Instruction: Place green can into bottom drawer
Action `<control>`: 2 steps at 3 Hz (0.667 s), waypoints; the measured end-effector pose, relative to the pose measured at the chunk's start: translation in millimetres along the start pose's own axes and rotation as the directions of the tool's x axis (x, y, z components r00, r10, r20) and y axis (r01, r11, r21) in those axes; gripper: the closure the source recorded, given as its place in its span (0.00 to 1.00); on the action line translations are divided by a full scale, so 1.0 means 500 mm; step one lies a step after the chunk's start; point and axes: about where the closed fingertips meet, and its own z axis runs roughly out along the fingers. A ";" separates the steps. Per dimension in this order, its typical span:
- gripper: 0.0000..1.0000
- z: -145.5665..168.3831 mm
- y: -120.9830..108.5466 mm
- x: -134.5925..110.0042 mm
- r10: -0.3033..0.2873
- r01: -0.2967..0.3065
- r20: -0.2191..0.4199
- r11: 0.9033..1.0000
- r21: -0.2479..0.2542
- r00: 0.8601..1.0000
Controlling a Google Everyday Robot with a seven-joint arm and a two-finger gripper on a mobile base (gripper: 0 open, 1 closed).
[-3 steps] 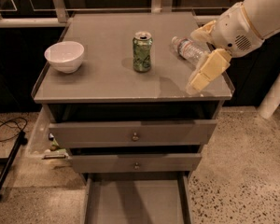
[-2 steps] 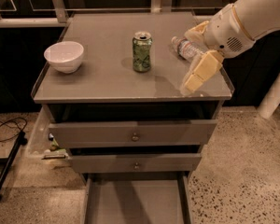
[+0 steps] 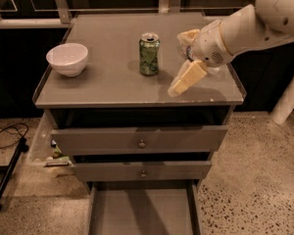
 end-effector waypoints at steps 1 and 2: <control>0.00 0.051 -0.039 0.017 0.008 -0.010 0.064 0.999 0.039 0.998; 0.00 0.093 -0.064 0.032 0.027 -0.034 0.121 0.997 0.063 0.992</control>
Offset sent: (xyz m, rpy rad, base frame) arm 0.0704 0.0127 -0.0491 0.1972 -0.0791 -0.0623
